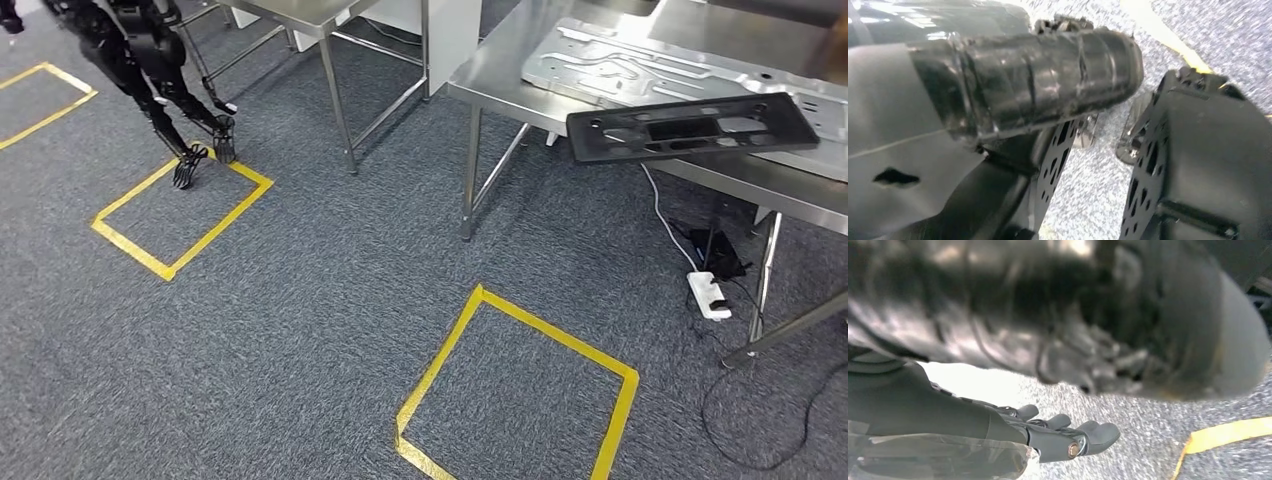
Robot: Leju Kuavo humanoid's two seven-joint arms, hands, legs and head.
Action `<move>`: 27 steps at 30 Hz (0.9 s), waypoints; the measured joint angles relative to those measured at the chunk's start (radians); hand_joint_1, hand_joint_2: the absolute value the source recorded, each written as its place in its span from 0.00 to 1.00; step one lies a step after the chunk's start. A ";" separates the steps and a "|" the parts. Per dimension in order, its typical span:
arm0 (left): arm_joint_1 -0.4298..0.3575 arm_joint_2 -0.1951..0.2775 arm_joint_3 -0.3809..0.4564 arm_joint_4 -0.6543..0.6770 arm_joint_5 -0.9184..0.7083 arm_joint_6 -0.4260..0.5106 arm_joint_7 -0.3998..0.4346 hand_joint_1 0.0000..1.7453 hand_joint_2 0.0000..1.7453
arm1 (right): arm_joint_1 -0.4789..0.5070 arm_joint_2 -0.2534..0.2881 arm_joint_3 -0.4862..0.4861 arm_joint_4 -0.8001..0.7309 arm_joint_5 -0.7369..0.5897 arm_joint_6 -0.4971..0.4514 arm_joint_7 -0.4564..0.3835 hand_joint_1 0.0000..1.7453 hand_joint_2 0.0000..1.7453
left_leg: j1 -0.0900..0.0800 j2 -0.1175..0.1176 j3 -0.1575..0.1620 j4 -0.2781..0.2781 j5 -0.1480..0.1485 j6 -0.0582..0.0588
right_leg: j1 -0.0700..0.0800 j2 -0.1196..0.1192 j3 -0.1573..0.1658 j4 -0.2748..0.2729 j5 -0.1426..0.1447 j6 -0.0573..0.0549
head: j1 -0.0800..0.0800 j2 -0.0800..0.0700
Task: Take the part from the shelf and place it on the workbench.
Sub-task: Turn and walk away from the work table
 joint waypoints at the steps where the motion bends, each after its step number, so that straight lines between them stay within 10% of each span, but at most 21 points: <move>1: 0.000 -0.002 -0.001 0.005 0.004 0.000 0.001 0.00 0.00 | 0.000 0.000 0.000 0.000 0.004 0.003 0.000 0.00 0.00 | -0.005 0.024 0.033 -0.061 0.019 0.002 | 0.002 -0.009 0.003 0.001 -0.003 0.004 | 0.000 0.000; 3: -0.001 -0.007 -0.003 0.013 0.012 0.000 0.003 0.00 0.00 | 0.000 0.000 0.000 0.000 0.012 0.009 0.000 0.00 0.00 | -0.015 0.054 0.064 -0.123 0.027 0.010 | 0.006 -0.027 0.007 0.002 -0.009 0.014 | 0.001 0.000; 6: 0.000 -0.013 -0.003 0.024 0.022 0.000 0.005 0.00 0.00 | -0.002 0.001 0.000 0.000 0.023 0.011 0.001 0.00 0.00 | -0.017 0.026 0.067 -0.131 0.028 0.026 | 0.005 -0.044 0.015 0.004 -0.019 0.029 | 0.004 0.000; 10: -0.002 -0.020 -0.003 0.037 0.029 -0.002 0.008 0.00 0.00 | -0.004 0.002 0.000 0.000 0.029 0.012 0.003 0.00 0.00 | -0.010 -0.014 0.080 -0.143 0.031 0.048 | -0.001 0.050 -0.064 0.173 -0.105 0.037 | 0.012 0.000; 13: -0.003 -0.025 -0.003 0.045 0.031 -0.005 0.008 0.00 0.00 | 0.001 0.002 0.000 0.001 0.030 0.010 0.002 0.00 0.00 | -0.010 -0.054 0.081 -0.140 0.029 0.052 | -0.002 0.065 -0.139 0.288 -0.120 0.037 | 0.012 0.000; 17: -0.004 -0.027 -0.003 0.051 0.028 -0.012 0.007 0.00 0.00 | 0.000 0.002 0.000 0.002 0.030 0.010 0.002 0.00 0.00 | -0.007 -0.108 0.075 -0.116 0.016 0.036 | -0.013 0.126 -0.063 0.087 -0.005 0.039 | 0.014 0.000; 21: -0.006 -0.028 -0.003 0.057 0.025 -0.016 0.005 0.00 0.00 | -0.001 0.002 0.000 0.002 0.029 0.011 0.004 0.00 0.00 | -0.003 -0.142 0.057 -0.107 0.013 0.012 | -0.011 0.131 -0.043 0.046 0.001 0.020 | 0.016 0.000; 27: -0.014 -0.032 -0.003 0.061 0.018 -0.012 0.008 0.00 0.00 | 0.002 0.002 0.000 0.005 0.028 0.011 0.003 0.00 0.00 | -0.005 -0.033 -0.060 0.139 -0.103 -0.007 | -0.003 0.047 -0.029 0.035 -0.003 -0.008 | -0.001 0.000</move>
